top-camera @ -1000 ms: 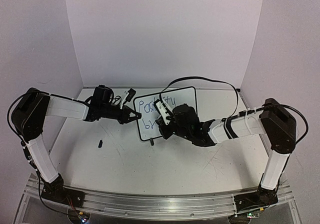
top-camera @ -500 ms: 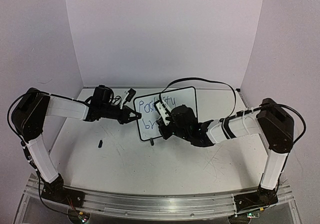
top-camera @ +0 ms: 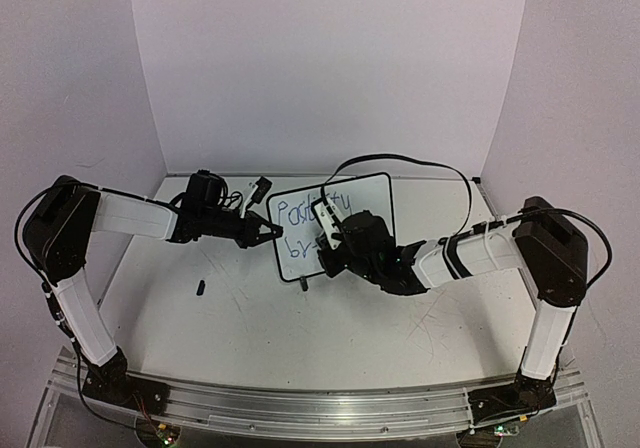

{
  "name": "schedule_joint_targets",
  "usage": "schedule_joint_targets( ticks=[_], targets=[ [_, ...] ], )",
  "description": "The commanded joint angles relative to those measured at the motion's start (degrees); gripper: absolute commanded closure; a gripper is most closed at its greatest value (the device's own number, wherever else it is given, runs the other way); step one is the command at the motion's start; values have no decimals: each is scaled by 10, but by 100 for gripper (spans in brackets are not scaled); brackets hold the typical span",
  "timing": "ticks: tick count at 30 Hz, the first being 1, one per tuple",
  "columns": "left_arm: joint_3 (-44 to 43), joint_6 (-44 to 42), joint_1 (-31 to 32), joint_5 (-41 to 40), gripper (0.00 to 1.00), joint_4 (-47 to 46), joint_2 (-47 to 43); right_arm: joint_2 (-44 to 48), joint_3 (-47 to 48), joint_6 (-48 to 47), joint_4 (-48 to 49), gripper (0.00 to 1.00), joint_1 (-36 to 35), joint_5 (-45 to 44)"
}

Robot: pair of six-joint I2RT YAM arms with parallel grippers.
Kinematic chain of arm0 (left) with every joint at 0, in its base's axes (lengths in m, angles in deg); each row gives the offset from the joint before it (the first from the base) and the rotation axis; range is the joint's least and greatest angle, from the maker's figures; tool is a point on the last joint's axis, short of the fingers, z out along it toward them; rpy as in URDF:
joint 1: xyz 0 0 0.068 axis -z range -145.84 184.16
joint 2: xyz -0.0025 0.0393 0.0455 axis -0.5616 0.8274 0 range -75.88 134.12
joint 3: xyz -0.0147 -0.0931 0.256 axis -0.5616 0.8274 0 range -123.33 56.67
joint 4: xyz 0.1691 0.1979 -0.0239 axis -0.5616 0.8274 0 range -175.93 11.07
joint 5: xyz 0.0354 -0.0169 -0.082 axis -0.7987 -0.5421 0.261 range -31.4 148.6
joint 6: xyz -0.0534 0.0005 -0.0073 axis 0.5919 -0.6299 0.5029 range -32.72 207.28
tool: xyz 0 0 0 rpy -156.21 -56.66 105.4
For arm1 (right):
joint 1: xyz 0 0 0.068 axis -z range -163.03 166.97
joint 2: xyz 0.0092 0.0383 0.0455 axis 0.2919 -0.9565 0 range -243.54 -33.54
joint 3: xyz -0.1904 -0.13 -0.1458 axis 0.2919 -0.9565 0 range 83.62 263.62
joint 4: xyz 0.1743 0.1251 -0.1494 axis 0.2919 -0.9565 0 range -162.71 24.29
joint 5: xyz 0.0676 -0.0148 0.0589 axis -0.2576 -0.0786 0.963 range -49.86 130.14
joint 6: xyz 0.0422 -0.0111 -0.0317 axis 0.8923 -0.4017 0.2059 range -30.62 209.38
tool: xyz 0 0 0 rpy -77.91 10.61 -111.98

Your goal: Write a sentence on the whiteboard

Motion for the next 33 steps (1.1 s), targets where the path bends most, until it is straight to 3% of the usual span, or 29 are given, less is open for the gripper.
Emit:
schedule_joint_targets(
  ticks=[1,33],
  targets=[
    [-8,-48,-15,-149,100,33,14,15,5,-6,37,100,7,-34],
    [-9,-48,-15,-147,100,34,15,-4,30,-3,42,100,7,16]
  ],
)
